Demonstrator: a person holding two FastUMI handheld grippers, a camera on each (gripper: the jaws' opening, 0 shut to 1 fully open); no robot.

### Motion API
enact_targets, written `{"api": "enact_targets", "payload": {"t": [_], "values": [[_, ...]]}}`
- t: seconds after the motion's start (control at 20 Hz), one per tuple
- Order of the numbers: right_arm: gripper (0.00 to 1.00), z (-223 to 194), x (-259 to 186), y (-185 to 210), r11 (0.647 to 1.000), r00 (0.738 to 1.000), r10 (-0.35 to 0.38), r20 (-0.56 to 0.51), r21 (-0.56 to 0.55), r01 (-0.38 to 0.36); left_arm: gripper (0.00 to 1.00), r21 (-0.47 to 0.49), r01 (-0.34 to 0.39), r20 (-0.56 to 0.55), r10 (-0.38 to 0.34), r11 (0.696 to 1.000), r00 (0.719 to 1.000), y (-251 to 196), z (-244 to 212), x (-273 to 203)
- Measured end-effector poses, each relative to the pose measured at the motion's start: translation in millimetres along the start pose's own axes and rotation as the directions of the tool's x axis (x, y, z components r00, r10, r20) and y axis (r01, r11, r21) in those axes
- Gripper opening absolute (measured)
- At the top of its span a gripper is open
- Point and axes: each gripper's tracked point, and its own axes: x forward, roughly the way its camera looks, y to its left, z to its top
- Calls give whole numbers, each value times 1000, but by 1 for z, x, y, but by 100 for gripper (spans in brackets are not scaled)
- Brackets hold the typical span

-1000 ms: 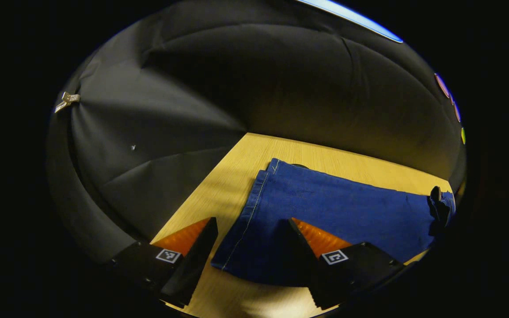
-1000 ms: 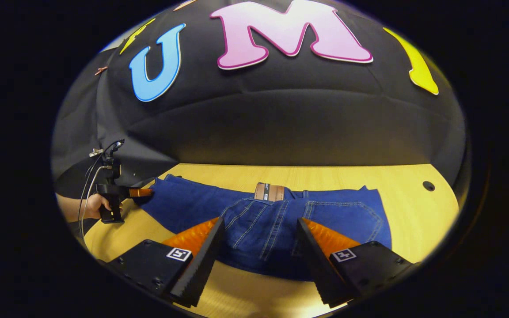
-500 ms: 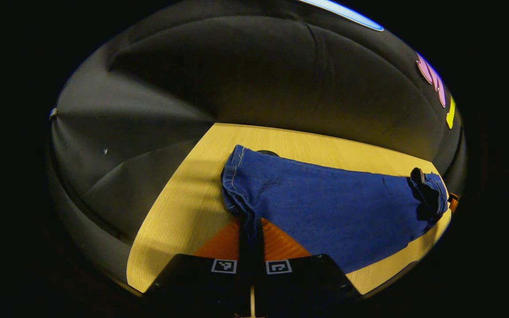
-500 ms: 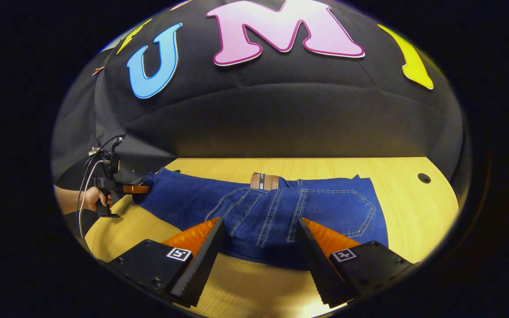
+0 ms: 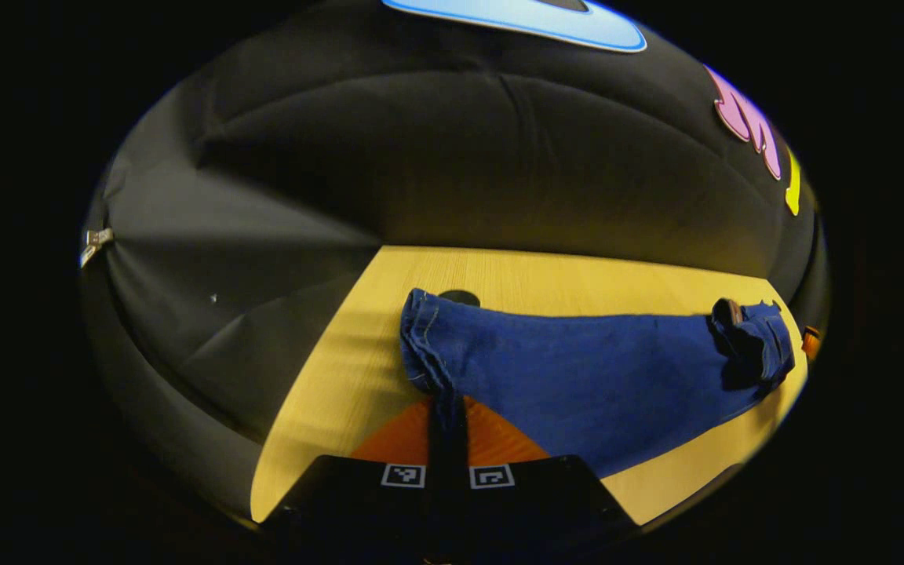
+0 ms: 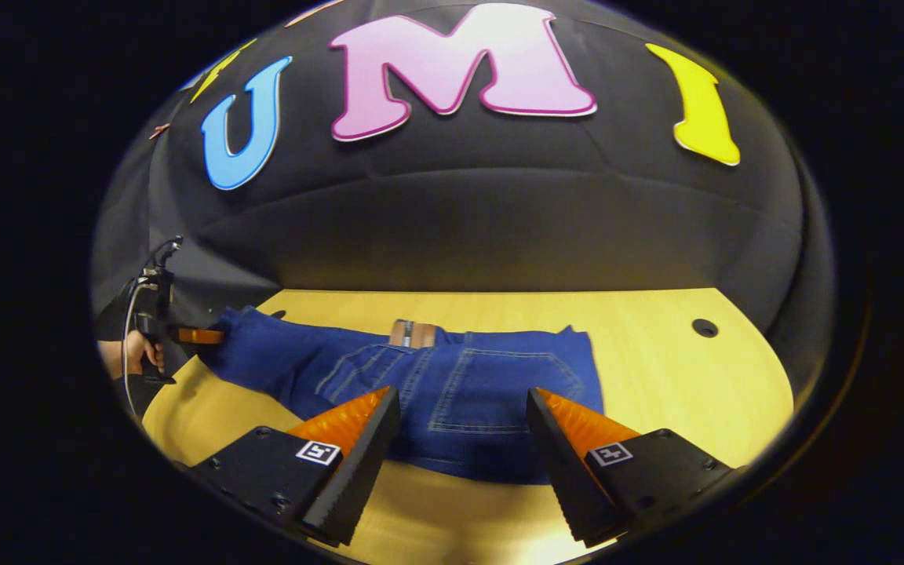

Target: Grasp the waist and the cuffs of the jeans and fold them to make the two legs overlap; first hold the waist and fold one-third of the jeans toward the cuffs, then hold the cuffs and fold the remaining one-third in the same direction to finish folding.

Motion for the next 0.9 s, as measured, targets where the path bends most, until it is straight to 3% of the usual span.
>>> {"api": "enact_targets", "payload": {"t": [0.3, 0.4, 0.65, 0.9], "values": [[98, 20, -53, -73, 994, 994, -110, -12, -18, 110, 6, 74, -14, 140, 3, 997, 990, -51, 80, -83], [98, 29, -77, -100, 988, 989, -148, -11, -43, 147, 6, 51, 10, 187, -20, 999, 982, -85, 105, -111], [98, 43, -134, -146, 974, 974, -226, 1, 21, 226, 6, 63, 146, 206, -156, 987, 966, -221, 143, -155], [98, 44, -177, -179, 955, 957, -289, 7, 72, 287, 6, 101, 301, 155, -314, 948, 937, -359, 132, -155]]}}
